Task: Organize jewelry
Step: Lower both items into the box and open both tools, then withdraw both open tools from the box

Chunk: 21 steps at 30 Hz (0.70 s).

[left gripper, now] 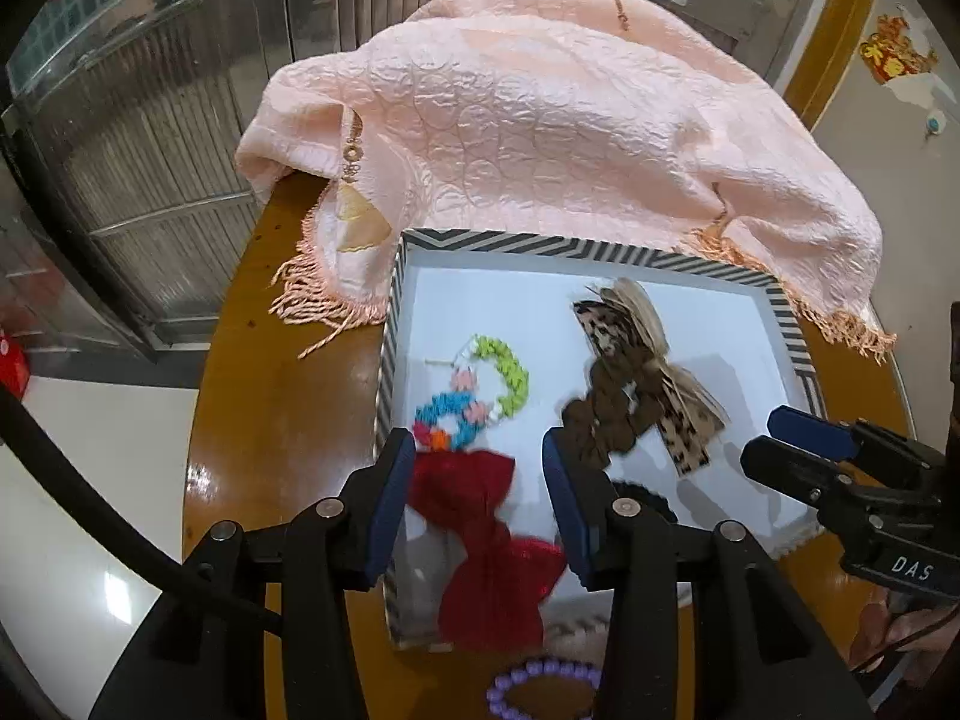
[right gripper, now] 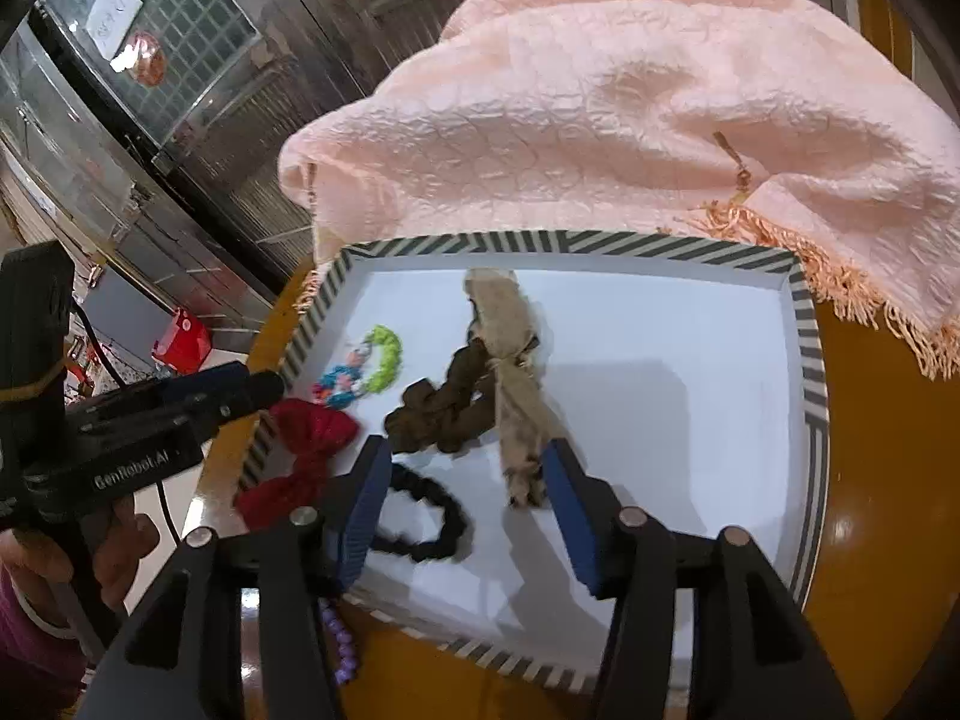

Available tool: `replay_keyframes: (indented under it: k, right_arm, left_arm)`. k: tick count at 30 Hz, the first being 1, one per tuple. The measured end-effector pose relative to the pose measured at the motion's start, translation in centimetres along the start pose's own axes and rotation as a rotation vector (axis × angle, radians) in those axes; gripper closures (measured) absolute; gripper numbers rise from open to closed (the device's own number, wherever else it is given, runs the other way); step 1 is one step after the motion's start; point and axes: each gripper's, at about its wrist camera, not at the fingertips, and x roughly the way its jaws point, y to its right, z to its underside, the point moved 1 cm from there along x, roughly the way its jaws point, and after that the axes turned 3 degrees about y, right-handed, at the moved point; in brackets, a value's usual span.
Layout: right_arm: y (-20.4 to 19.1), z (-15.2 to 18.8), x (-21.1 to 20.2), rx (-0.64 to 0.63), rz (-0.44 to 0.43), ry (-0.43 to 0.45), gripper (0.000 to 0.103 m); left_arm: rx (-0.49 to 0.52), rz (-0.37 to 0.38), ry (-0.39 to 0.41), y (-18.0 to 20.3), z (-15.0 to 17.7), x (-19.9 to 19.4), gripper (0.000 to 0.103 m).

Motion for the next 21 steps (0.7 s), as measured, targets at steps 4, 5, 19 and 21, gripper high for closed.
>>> replay_keyframes:
  k: [4,5,19,21]
  right_arm:
    - [-0.9,1.1,-0.9,-0.017,0.022,-0.003,0.046]
    - [-1.1,1.5,-1.1,-0.020,0.027,-0.004,0.046]
    - [-3.0,5.8,-4.6,-0.043,0.064,-0.003,0.045]
    - [-3.2,6.4,-5.2,-0.042,0.068,0.004,0.045]
  left_arm:
    - [0.003,-0.031,0.019,-0.1,1.4,-1.3,0.065]
    - [0.000,-0.030,0.016,-0.1,1.8,-1.7,0.065]
    - [0.014,-0.026,0.007,0.1,6.6,-4.7,0.065]
    - [0.014,-0.023,0.002,0.1,7.2,-5.0,0.065]
